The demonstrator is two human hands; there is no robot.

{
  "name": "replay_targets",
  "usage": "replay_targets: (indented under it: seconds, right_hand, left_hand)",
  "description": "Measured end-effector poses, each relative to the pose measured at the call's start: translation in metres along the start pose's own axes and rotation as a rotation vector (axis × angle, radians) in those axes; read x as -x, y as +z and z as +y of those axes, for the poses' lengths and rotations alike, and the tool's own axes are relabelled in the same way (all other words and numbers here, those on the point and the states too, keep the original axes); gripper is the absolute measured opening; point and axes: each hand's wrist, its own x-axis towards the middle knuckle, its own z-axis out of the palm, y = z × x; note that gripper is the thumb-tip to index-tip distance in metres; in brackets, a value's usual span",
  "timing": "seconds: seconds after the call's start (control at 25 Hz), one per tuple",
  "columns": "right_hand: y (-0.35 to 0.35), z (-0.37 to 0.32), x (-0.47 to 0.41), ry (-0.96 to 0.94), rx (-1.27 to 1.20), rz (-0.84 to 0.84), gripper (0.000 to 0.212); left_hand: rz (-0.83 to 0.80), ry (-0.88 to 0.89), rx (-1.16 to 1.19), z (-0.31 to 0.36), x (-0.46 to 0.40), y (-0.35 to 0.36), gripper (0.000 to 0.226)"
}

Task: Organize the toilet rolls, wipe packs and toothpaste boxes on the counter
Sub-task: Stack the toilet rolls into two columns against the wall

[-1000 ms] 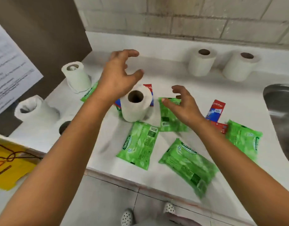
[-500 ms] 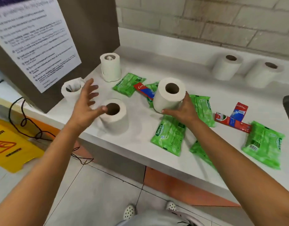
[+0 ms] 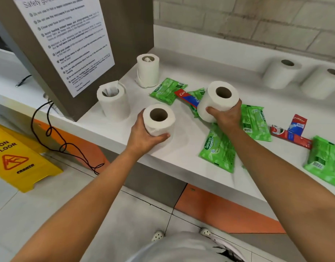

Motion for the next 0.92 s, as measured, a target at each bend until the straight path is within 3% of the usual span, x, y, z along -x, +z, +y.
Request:
replay_targets:
  seconds: [0.08, 0.4, 0.92]
  right_hand:
    - [0.004, -0.003, 0.0, 0.01, 0.008, 0.013, 0.086]
    - [-0.024, -0.028, -0.014, -0.03, -0.051, 0.12, 0.081]
    - [-0.242, -0.021, -0.149, -0.03, 0.039, 0.368, 0.082]
  left_hand:
    - [0.012, -0.001, 0.001, 0.007, -0.002, 0.002, 0.088]
    - [0.024, 0.087, 0.144, 0.078, -0.047, 0.032, 0.086]
    - [-0.144, 0.166, 0.218, 0.212, -0.13, 0.234, 0.086]
